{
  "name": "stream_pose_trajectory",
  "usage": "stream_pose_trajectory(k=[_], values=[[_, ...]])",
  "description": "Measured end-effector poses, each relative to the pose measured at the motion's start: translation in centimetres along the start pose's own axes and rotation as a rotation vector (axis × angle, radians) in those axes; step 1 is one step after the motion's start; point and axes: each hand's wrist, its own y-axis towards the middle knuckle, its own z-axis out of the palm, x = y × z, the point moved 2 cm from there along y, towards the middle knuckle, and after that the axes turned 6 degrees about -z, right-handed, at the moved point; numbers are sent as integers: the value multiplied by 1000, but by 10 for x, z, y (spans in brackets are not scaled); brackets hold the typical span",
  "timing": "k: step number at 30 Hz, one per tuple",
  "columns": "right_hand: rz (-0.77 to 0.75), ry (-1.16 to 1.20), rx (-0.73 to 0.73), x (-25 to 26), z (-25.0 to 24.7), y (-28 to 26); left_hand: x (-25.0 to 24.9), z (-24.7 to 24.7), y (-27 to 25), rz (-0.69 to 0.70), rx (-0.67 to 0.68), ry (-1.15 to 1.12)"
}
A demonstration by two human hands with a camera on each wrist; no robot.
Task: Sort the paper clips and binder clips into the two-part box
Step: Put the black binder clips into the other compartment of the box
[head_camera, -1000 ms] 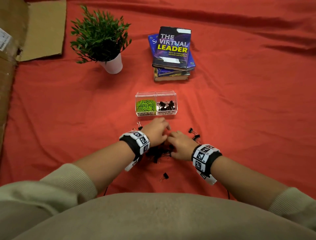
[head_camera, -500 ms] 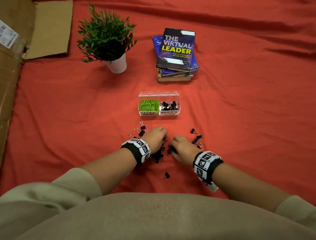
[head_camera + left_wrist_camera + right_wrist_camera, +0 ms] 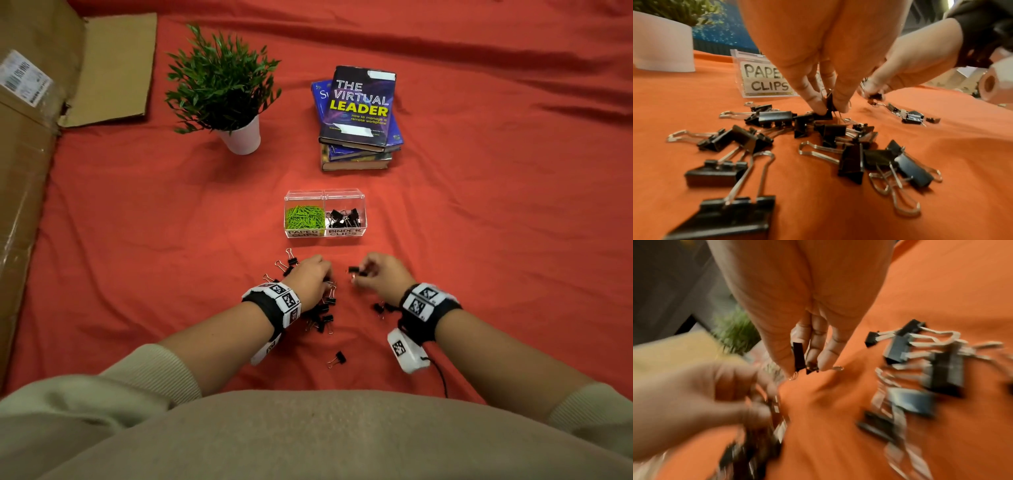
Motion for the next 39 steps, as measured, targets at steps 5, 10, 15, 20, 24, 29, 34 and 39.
stream_pose_trajectory(k=[5,10,15,20,24,29,34,39], values=[[-62,283,-205,47,-39,49,5,-11,3,-134,-41,-264],[-131,-51,-255,70,-43,88,-2,-35,9,-209,-150,-464],[-135,-323,-158,65,-35,92,-11,-64,32,-193,-211,-561],[-147,-174,-266,51,-56,66,-26,-83,60,-156,-263,-578],[-37,-305,-29,14,-64,36,-36,-85,76,-153,-287,-551],[76,-579,213,-19,-53,-2,-42,-78,73,-127,-263,-426],[59,-576,238,-23,-28,-25,-42,-62,42,-2,-195,-248],[-24,-550,214,-21,-1,-28,-27,-22,3,45,154,111]])
